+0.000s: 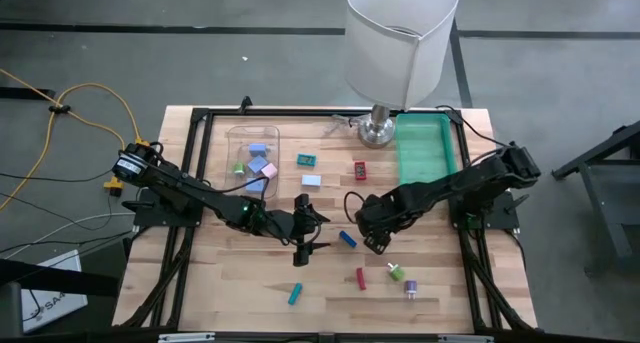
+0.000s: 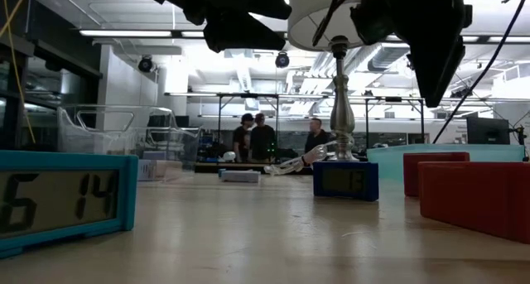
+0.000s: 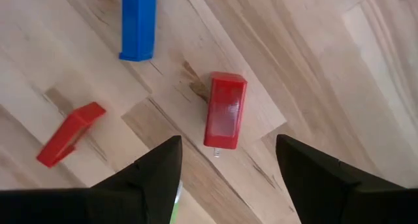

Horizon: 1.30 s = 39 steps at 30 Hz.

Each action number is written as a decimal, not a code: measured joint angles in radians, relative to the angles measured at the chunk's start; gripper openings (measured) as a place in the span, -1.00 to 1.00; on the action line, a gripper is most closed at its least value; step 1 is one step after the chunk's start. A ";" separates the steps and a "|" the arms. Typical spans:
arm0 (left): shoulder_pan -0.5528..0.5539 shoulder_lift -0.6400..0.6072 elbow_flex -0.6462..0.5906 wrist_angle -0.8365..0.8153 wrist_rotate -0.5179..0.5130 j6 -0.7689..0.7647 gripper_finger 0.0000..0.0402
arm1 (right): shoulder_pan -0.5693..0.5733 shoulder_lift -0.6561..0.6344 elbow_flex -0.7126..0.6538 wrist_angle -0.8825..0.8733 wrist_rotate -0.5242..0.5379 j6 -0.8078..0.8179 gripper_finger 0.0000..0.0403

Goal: Pick & Place Office items
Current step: Put the red charger adapter into the transparent bin

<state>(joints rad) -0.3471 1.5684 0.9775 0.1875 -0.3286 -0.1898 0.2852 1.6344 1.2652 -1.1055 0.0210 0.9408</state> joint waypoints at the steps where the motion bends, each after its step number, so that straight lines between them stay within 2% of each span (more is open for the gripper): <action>1: 0.000 0.000 0.000 0.000 0.000 0.000 0.50 | 0.000 0.000 0.000 0.000 0.001 0.000 0.17; 23: 0.000 0.000 0.000 0.000 0.000 0.000 0.50 | 0.049 0.010 -0.006 0.052 0.086 0.031 0.17; 39: 0.000 0.000 0.000 0.000 0.000 0.000 0.50 | 0.049 0.011 -0.225 0.302 0.047 0.062 0.17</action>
<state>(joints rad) -0.3472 1.5684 0.9775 0.1879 -0.3286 -0.1898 0.3340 1.6455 1.0400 -0.8031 0.0681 1.0031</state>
